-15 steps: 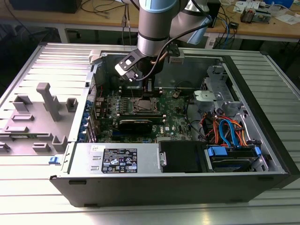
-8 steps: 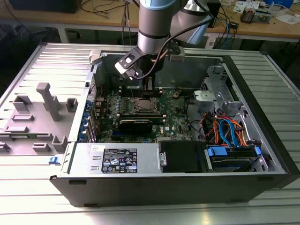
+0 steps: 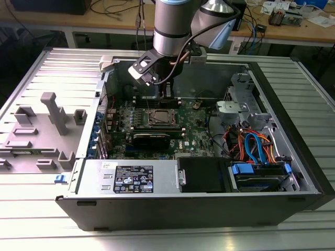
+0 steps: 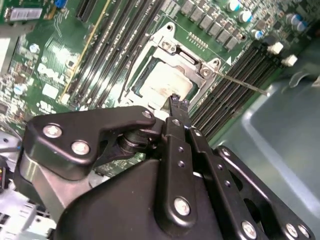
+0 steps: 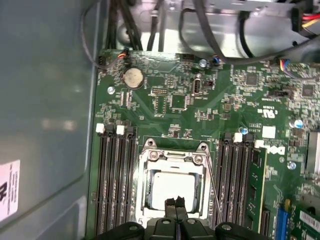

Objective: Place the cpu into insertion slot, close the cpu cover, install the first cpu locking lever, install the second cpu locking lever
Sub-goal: 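Install the first cpu locking lever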

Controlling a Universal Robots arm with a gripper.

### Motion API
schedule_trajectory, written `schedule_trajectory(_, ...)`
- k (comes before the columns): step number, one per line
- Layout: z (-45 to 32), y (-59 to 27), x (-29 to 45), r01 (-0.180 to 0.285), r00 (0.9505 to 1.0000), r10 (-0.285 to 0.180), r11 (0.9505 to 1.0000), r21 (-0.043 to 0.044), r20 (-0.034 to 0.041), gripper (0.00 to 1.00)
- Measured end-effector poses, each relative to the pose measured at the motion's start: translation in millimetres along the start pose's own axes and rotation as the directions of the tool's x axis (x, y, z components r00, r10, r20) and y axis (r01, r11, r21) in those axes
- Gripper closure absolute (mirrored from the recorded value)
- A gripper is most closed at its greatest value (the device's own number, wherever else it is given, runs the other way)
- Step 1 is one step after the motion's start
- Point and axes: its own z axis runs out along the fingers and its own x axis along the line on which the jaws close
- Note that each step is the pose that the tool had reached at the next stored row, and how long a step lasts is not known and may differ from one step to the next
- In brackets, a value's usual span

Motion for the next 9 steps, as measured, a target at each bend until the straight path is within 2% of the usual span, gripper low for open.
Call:
schedule_trajectory(3, 0.1, 0.0, 0.0, 0.056, 0.9984, -0.056, 0.9984, 0.0009, 0.0019, 0.89)
schedule_trajectory(5, 0.1, 0.0, 0.0, 0.103, 0.9947, -0.103, 0.9947, 0.0018, 0.0035, 0.89)
schedule_trajectory(9, 0.1, 0.0, 0.0, 0.112, 0.9937, -0.112, 0.9937, 0.0020, 0.0039, 0.89)
